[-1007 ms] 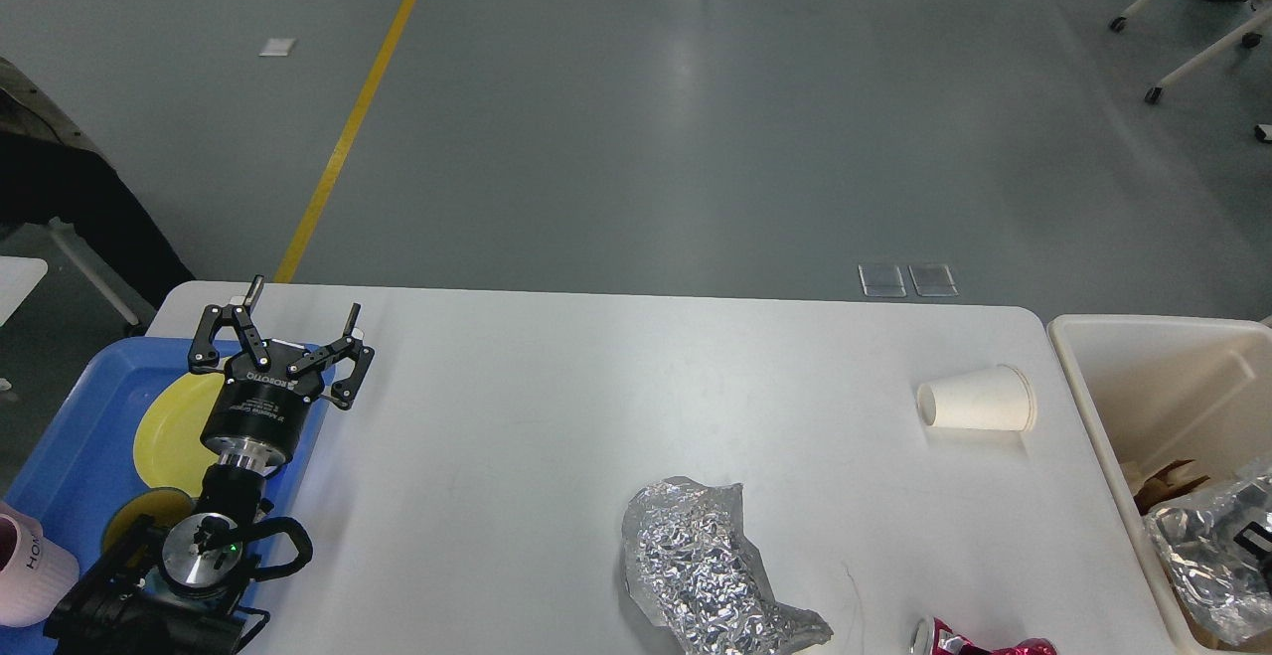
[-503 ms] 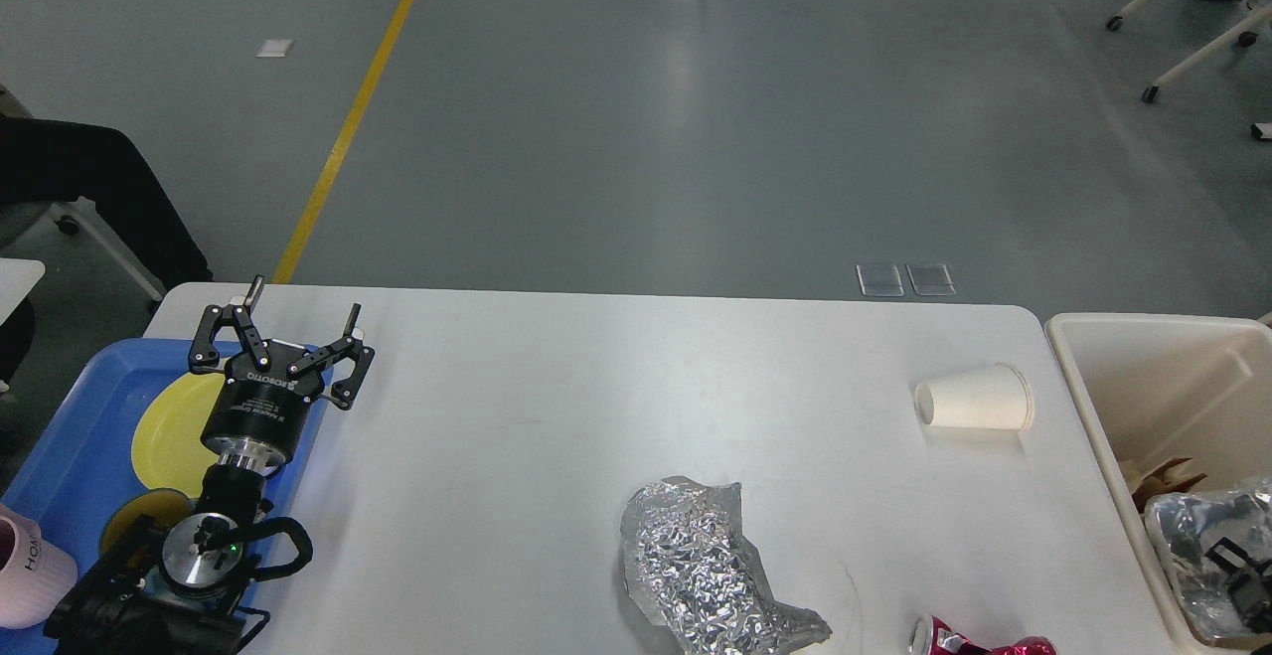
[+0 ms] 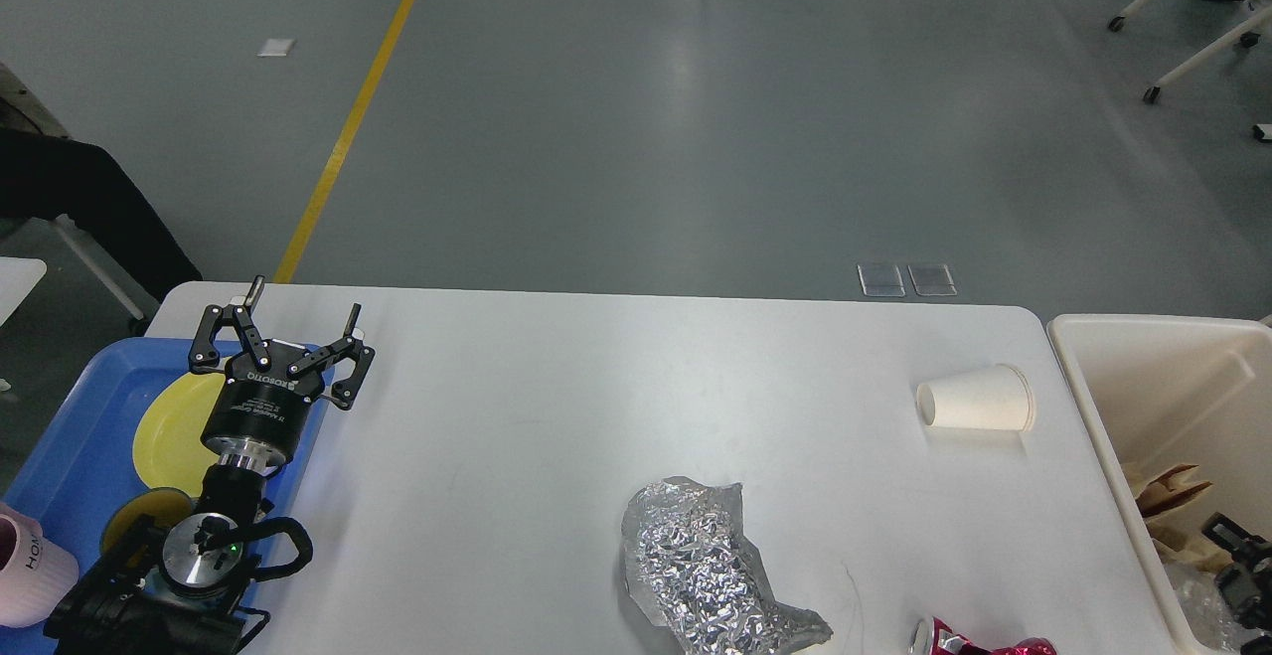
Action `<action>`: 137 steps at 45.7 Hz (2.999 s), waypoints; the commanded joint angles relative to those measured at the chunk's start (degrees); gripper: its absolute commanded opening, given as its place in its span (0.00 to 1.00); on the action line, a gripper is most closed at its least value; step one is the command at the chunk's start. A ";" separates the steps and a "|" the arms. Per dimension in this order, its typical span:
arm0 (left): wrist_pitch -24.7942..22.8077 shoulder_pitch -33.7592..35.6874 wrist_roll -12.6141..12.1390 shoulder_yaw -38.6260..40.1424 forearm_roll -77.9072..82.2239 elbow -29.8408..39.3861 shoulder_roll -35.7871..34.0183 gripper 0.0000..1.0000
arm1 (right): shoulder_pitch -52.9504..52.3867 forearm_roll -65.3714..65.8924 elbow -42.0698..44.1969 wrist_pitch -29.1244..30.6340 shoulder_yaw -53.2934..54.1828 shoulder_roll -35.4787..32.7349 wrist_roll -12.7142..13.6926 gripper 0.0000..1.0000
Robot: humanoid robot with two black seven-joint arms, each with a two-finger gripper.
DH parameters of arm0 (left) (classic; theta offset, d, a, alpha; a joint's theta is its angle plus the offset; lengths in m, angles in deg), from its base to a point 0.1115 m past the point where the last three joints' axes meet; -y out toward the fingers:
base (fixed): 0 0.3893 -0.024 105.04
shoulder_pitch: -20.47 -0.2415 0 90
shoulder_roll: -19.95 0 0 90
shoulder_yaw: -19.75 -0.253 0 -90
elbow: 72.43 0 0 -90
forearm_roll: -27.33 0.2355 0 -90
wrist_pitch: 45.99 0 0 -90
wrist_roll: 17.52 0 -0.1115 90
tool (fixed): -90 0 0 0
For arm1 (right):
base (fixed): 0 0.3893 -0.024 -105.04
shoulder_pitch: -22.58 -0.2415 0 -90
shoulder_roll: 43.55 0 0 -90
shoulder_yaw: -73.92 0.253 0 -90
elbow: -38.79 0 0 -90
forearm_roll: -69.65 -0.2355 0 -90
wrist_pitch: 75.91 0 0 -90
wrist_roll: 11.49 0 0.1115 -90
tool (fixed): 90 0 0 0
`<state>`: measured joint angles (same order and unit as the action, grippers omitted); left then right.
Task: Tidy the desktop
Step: 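Release the foil in the bin and withdraw the right gripper, then move the right gripper over the larger crumpled foil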
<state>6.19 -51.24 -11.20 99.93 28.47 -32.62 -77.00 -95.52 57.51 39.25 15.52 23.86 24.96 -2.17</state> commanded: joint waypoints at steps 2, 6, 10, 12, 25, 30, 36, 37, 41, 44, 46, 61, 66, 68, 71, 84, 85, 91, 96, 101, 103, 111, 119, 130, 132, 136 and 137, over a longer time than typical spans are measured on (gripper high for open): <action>0.02 0.00 0.01 0.07 0.00 0.00 0.00 0.97 | -0.28 0.01 -0.02 0.14 -0.04 -0.30 0.00 1.00; 0.02 0.00 0.01 0.07 0.00 0.00 0.00 0.97 | -0.63 0.19 -0.11 0.23 -0.04 -0.48 0.09 1.00; -0.07 0.00 0.01 0.07 0.00 0.00 0.00 0.97 | -1.60 0.45 -0.37 0.84 -0.04 -0.92 0.09 1.00; 0.02 0.00 0.01 0.07 0.00 0.00 0.00 0.97 | -2.56 0.63 -0.46 1.55 -0.04 -1.53 0.18 1.00; 0.02 0.00 0.01 0.07 0.00 0.00 0.00 0.97 | -18.29 10.28 -6.95 18.32 -0.04 -6.89 0.44 1.00; 0.02 0.00 0.01 0.07 0.00 0.00 0.00 0.97 | -24.36 16.97 -10.56 27.72 -0.57 -7.86 0.44 1.00; -0.07 0.00 -0.08 0.07 0.00 0.00 0.00 0.97 | -32.79 18.82 -10.13 43.45 -1.97 -6.55 0.53 1.00; 0.02 0.00 0.01 0.07 0.00 0.00 0.00 0.97 | -34.28 18.82 -10.21 45.39 -2.50 -6.20 0.53 1.00; 0.02 0.00 0.01 0.07 0.00 0.00 0.00 0.97 | -40.52 18.74 -11.35 51.28 -5.92 -4.62 0.62 1.00; 0.02 0.00 -0.08 0.07 0.00 0.00 0.00 0.97 | -46.23 18.73 -13.98 53.56 -8.12 -3.03 0.62 1.00; 0.02 0.00 -0.08 0.07 0.00 0.00 0.00 0.97 | -50.45 18.73 -18.89 53.56 -9.09 -2.94 0.70 1.00; -0.07 0.00 -0.08 0.07 0.00 0.00 0.00 0.97 | -88.33 17.59 -67.76 52.53 -18.32 3.73 1.32 1.00; 0.02 0.00 -0.08 0.07 0.00 0.00 0.00 0.97 | -95.81 14.53 -76.56 52.00 -17.88 5.32 1.32 1.00; 0.02 0.00 -0.08 0.07 0.00 0.00 0.00 0.97 | -97.75 12.68 -78.85 51.83 -17.88 5.49 1.32 1.00; 0.02 0.00 -0.08 -0.02 0.00 0.00 0.09 0.97 | -99.95 11.18 -82.80 51.48 -17.88 5.50 1.32 0.98; 0.02 0.00 0.01 -0.02 0.00 0.00 0.00 0.97 | -102.76 10.39 -90.90 40.67 -17.53 4.97 1.32 0.98; -0.07 0.00 0.01 -0.02 0.00 0.00 0.00 0.97 | -102.76 10.04 -90.90 40.31 -17.44 4.97 1.32 0.97; 0.02 0.00 0.01 -0.02 0.00 0.00 0.00 0.97 | -102.94 6.70 -91.42 39.00 -15.17 4.97 1.32 0.90; 0.02 0.00 0.01 -0.02 0.00 0.00 0.00 0.97 | -101.19 5.11 -92.57 34.17 -8.84 4.70 1.32 0.87; -0.07 0.00 -0.08 0.07 0.00 0.00 0.00 0.97 | -94.52 5.72 -91.43 31.26 -4.62 4.79 1.50 0.87; -0.07 0.00 -0.08 0.07 0.00 0.00 0.00 0.97 | -90.22 6.25 -90.03 29.86 -2.86 5.32 1.76 0.87; -0.07 0.00 -0.08 0.07 0.00 0.00 0.00 0.97 | -73.34 13.80 -85.80 23.71 3.73 7.86 7.73 0.87; -0.07 0.00 -0.08 0.07 0.00 0.00 0.00 0.97 | -61.29 22.07 -80.45 20.98 7.43 14.63 11.34 0.87; -0.07 0.00 -0.08 0.07 0.00 0.00 0.00 0.97 | -54.08 25.41 -70.25 18.95 7.43 19.73 11.34 0.87; -0.07 -0.09 -0.08 0.07 0.00 0.00 0.00 0.97 | -53.20 25.50 -68.32 18.87 7.43 21.13 11.34 0.87; -0.07 -0.09 -0.08 0.07 0.00 0.00 0.00 0.97 | -48.11 26.47 -61.21 18.87 7.25 25.26 11.34 0.87; -0.07 -0.09 -0.08 0.07 0.00 0.00 0.00 0.97 | -46.97 26.90 -59.45 18.87 7.25 26.14 11.34 0.87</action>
<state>6.11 -51.29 -11.28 100.00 28.47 -32.62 -76.99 -148.10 83.12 -28.27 34.43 31.28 46.42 9.19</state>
